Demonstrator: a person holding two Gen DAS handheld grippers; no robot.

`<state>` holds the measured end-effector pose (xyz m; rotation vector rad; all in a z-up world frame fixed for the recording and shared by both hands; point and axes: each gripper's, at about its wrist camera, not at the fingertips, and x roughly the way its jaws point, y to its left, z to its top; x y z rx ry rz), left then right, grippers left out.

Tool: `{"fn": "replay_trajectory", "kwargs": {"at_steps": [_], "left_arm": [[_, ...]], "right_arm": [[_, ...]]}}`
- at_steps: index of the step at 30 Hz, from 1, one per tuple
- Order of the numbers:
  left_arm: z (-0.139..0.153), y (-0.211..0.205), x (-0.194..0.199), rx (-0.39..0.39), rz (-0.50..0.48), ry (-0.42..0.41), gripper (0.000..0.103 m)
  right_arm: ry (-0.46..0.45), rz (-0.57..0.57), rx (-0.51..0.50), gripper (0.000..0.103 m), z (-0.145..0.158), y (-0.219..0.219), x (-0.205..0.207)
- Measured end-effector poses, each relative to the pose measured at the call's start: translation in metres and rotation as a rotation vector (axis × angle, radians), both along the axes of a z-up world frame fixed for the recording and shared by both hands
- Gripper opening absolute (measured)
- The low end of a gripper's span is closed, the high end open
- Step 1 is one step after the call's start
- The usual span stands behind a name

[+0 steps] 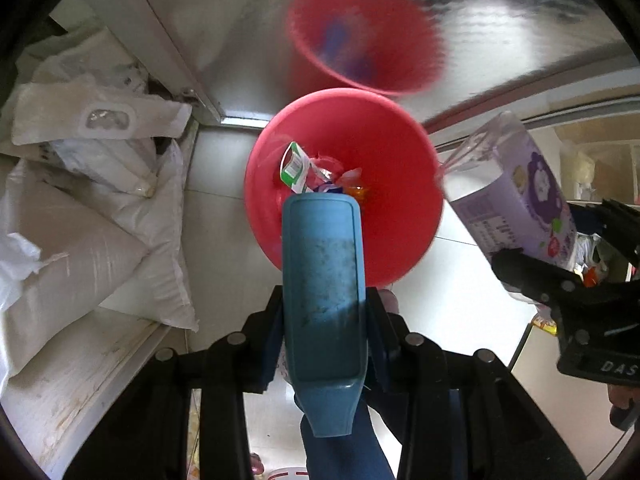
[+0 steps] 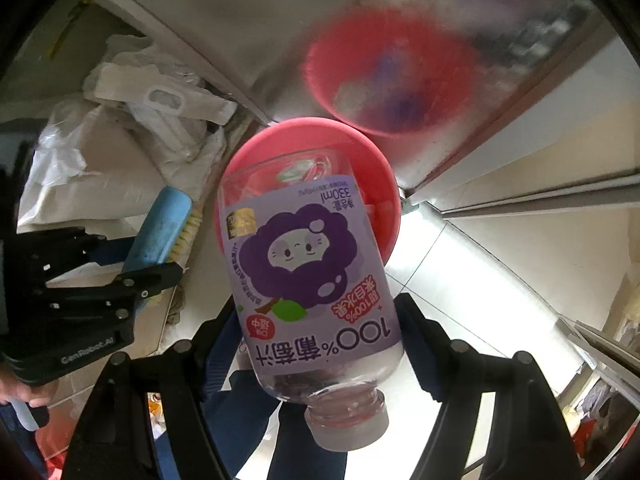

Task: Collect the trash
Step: 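Open both tools over the red basin to drop the brush and bottle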

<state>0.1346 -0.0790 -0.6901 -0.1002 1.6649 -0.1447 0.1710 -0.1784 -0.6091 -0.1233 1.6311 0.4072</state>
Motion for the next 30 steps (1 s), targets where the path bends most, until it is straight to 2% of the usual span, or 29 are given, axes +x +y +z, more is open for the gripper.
{"fn": "replay_trajectory", "kwargs": {"at_steps": [4,9,16,25,26,30], "left_arm": [[0.001,-0.001,0.005,-0.019,0.018,0.008,0.035],[0.004,-0.007,0.009,-0.017,-0.021,0.005,0.035],[0.000,-0.004,0.013,-0.036,-0.017,0.002,0.035],[-0.005,0.000,0.014,-0.023,-0.019,0.015,0.036],[-0.005,0.001,0.014,-0.018,-0.019,0.015,0.037],[-0.007,0.005,0.012,-0.025,-0.004,0.022,0.052]], "right_arm": [[0.018,-0.023,0.007,0.072,-0.003,-0.009,0.003],[0.018,-0.001,0.004,0.073,0.000,-0.010,0.006],[0.020,0.001,-0.020,0.073,0.000,-0.014,0.007],[0.036,-0.015,-0.014,0.073,-0.003,-0.012,0.007],[0.041,-0.017,-0.014,0.073,-0.004,-0.011,0.007],[0.062,-0.016,-0.002,0.074,-0.004,-0.010,0.009]]}}
